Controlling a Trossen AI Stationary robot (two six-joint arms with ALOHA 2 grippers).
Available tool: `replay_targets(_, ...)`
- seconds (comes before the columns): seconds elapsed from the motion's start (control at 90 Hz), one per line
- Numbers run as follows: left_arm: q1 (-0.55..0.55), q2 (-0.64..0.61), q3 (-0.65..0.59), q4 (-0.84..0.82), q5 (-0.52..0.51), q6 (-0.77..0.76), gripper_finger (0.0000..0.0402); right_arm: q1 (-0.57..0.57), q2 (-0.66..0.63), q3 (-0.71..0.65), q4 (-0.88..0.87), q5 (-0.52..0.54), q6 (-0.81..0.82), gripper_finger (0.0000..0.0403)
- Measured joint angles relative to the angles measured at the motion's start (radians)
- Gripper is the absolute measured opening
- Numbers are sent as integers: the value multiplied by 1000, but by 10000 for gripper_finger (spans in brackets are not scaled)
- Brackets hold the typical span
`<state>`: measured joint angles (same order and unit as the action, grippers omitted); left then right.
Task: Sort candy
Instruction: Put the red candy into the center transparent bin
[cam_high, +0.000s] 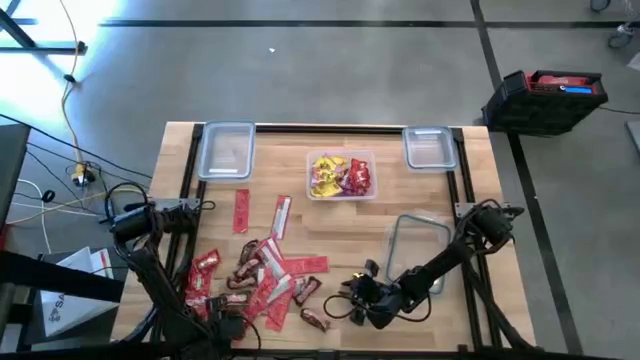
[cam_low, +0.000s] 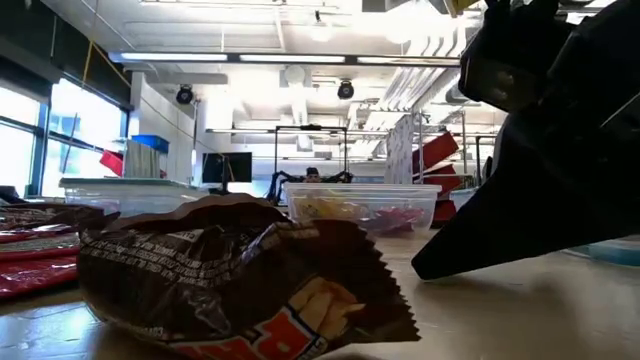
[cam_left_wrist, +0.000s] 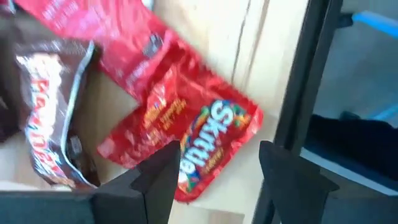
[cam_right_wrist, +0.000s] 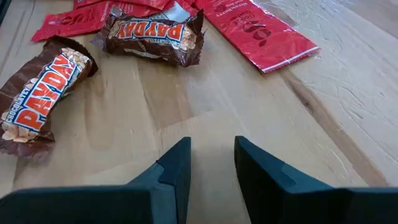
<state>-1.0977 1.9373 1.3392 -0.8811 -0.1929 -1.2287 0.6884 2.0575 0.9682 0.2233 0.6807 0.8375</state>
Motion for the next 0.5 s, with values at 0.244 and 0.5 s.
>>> replay_targets(0.244,-2,0,0,-37,-117,132,203,0,0,0,0,0,0,94)
replay_targets(0.5,-2,0,0,10,-38,169,203,0,0,0,-1,0,-7,94)
